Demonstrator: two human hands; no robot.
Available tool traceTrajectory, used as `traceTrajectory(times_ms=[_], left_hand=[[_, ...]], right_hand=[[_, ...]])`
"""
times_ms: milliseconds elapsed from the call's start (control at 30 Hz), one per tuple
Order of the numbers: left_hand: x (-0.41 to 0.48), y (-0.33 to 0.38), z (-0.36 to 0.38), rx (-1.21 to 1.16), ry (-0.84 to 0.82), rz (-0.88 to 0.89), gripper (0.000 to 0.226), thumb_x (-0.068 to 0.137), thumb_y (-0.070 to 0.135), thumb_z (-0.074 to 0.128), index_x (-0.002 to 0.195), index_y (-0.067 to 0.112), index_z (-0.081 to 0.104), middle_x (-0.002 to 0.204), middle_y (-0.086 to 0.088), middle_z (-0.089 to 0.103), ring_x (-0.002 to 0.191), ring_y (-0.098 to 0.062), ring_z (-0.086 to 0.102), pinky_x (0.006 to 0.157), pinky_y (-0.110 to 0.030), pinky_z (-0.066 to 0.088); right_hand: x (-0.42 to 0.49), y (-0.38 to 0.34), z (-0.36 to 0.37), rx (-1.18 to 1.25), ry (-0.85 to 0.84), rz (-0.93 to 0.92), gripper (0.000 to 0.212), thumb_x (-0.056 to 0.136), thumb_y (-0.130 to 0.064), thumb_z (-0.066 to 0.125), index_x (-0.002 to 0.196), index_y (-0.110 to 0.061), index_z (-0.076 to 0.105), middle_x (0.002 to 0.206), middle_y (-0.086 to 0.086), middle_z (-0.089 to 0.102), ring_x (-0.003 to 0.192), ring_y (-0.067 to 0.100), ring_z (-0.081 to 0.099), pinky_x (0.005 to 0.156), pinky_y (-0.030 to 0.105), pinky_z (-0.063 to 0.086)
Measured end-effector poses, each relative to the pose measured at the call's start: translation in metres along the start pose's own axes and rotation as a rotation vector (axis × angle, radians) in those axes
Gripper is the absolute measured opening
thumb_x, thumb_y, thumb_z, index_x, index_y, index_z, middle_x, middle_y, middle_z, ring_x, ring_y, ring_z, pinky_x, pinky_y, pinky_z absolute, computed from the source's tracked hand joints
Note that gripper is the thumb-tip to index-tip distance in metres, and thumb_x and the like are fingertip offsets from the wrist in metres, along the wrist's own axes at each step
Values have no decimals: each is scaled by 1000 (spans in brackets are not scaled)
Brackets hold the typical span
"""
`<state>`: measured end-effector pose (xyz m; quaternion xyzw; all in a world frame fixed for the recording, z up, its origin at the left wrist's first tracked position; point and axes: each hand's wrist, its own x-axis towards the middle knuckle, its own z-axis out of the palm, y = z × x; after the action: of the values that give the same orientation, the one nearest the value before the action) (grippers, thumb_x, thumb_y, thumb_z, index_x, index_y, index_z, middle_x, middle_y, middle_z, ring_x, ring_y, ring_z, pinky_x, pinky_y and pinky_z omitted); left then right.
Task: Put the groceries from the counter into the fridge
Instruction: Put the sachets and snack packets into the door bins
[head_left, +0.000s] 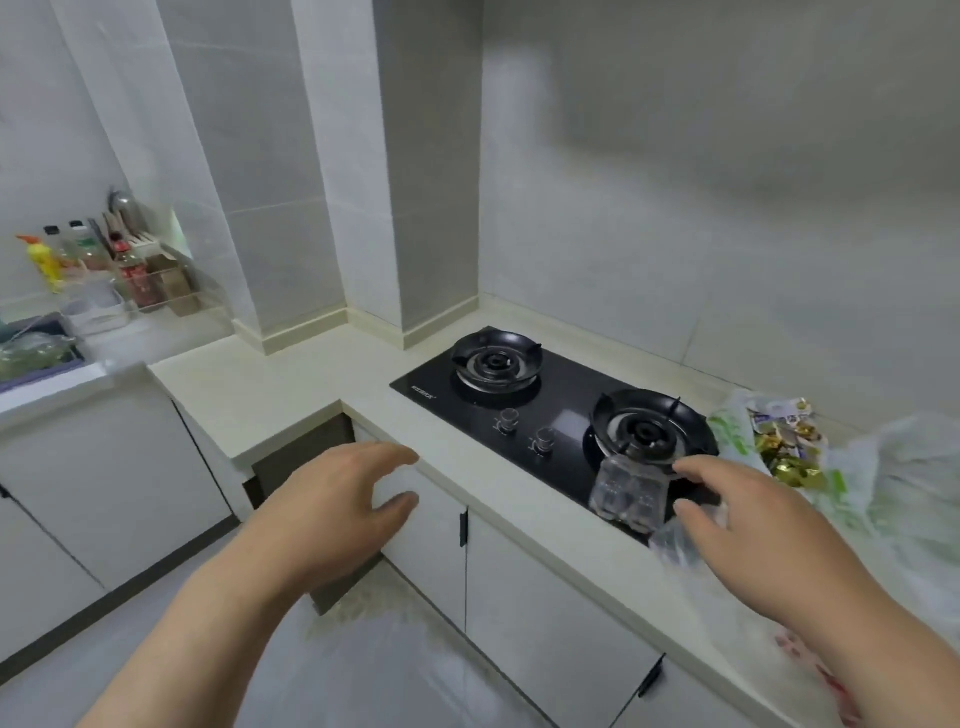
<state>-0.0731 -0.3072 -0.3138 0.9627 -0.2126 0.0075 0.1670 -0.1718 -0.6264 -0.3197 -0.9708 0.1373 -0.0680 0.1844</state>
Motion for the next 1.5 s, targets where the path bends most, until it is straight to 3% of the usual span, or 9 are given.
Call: traceTrajectory(times_ms=[200, 367, 500, 700, 833, 967, 1100, 1367, 1500], left_hand=[[49, 47, 14, -2, -35, 141, 43, 96, 45, 52, 138, 38, 48, 141, 22, 48, 127, 0, 46, 104, -20, 38], [80, 82, 21, -26, -39, 254, 42, 96, 43, 53, 138, 36, 50, 140, 22, 50, 128, -1, 46, 103, -20, 38], [102, 110, 26, -43, -82, 318, 24, 95, 36, 54, 116, 26, 63, 119, 12, 63, 105, -7, 59, 89, -26, 50], [155, 139, 43, -64, -106, 418, 39, 95, 37, 55, 135, 33, 54, 134, 19, 55, 106, -1, 55, 88, -19, 43], [198, 163, 60, -63, -141, 496, 32, 94, 35, 58, 126, 30, 60, 126, 11, 62, 111, -10, 58, 90, -25, 47], [236, 184, 80, -87, -201, 566, 42, 95, 38, 57, 136, 32, 54, 135, 14, 57, 123, -8, 53, 97, -24, 44], [268, 201, 94, -129, -243, 618, 42, 95, 38, 56, 136, 31, 53, 138, 16, 54, 120, -7, 53, 94, -22, 42], [315, 214, 120, -233, -347, 672, 29, 94, 33, 60, 122, 33, 62, 119, 18, 60, 99, -3, 54, 81, -16, 42], [334, 218, 135, -318, -386, 682, 36, 91, 33, 63, 128, 31, 62, 126, 16, 61, 113, -2, 55, 86, -15, 39]], right_hand=[[0, 48, -27, -39, 37, 111, 41, 99, -37, 50, 139, -35, 47, 144, -15, 49, 129, 10, 47, 99, 29, 41], [-8, 74, -44, -30, 102, 196, 40, 98, -36, 51, 138, -35, 49, 142, -12, 52, 128, 12, 49, 99, 31, 42], [-12, 93, -53, 27, 135, 268, 38, 95, -37, 55, 134, -36, 54, 134, -16, 55, 109, 10, 59, 97, 32, 47], [-9, 118, -65, 62, 222, 369, 34, 94, -33, 59, 128, -35, 59, 126, -20, 58, 119, 9, 55, 96, 29, 45], [2, 132, -72, 22, 221, 471, 36, 97, -34, 54, 133, -32, 55, 132, -17, 56, 106, 9, 62, 77, 19, 47], [10, 146, -76, -31, 217, 559, 37, 97, -34, 53, 134, -32, 54, 134, -16, 56, 123, 7, 53, 95, 25, 40], [22, 156, -79, -17, 201, 666, 37, 98, -35, 52, 135, -34, 52, 137, -17, 54, 126, 8, 50, 98, 25, 38], [63, 161, -63, 54, 166, 797, 40, 98, -38, 51, 138, -36, 49, 140, -13, 52, 129, 10, 48, 106, 30, 38], [78, 165, -58, 31, 179, 812, 40, 98, -37, 51, 138, -34, 50, 140, -13, 53, 129, 10, 49, 107, 30, 38]])
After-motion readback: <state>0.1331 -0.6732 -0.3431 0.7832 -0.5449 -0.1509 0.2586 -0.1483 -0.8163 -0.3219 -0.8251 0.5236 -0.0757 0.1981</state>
